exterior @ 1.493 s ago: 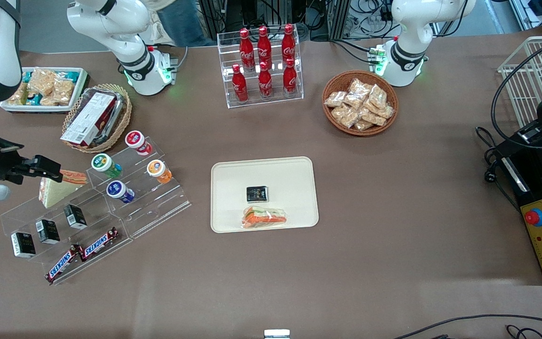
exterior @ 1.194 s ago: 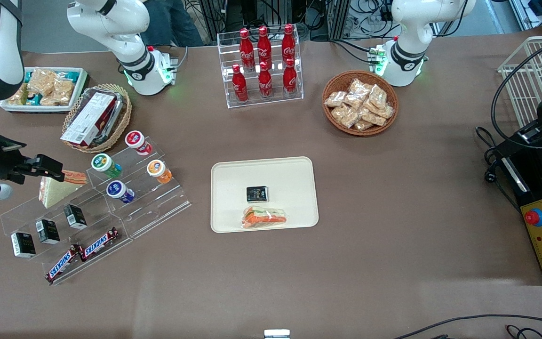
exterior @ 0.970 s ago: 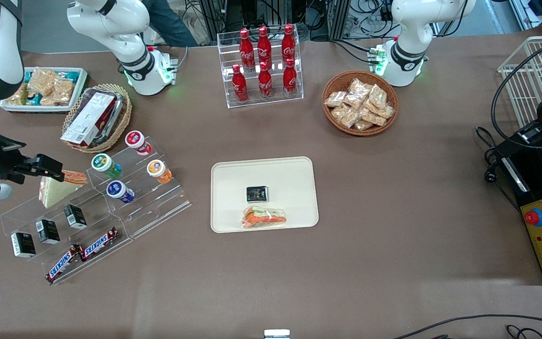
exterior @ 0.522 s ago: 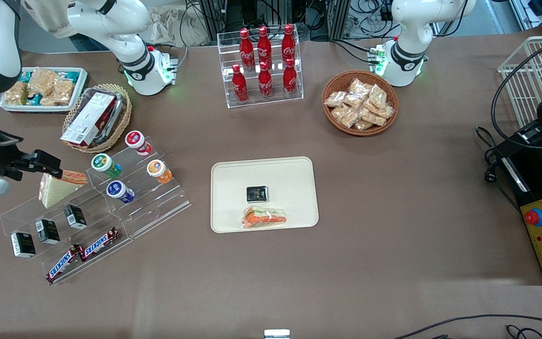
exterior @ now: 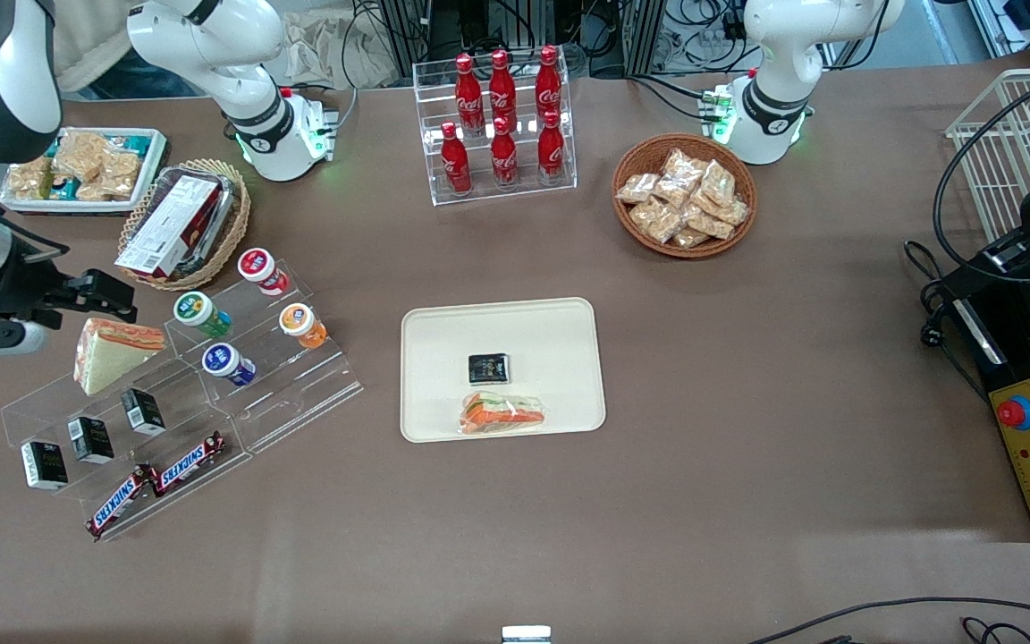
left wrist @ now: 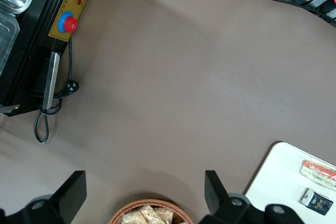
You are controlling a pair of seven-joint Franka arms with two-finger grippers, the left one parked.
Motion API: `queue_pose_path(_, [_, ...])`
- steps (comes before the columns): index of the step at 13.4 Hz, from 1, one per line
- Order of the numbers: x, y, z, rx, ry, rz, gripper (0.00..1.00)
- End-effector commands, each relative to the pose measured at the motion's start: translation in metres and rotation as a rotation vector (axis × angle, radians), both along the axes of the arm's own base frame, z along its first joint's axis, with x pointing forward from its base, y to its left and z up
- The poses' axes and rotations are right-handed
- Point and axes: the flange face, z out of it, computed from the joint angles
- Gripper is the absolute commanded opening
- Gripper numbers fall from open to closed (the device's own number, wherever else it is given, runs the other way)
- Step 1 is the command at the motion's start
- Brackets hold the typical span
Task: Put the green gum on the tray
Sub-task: 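Move the right gripper over the green-lidded gum jar in the rack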
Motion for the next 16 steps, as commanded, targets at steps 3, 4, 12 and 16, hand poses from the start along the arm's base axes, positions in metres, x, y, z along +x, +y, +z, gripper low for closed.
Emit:
queue_pose_path(3, [-0.047, 0.003, -0.028, -0.024, 0.017, 0.023, 1.00])
queue_pose_path(4, [-0.053, 0.003, -0.035, -0.024, 0.030, 0.031, 1.00])
queue_pose_path(12, [-0.083, 0.002, -0.110, -0.019, 0.008, 0.113, 1.00])
queue_pose_path(16, [-0.093, 0.000, -0.143, -0.019, 0.007, 0.141, 1.00])
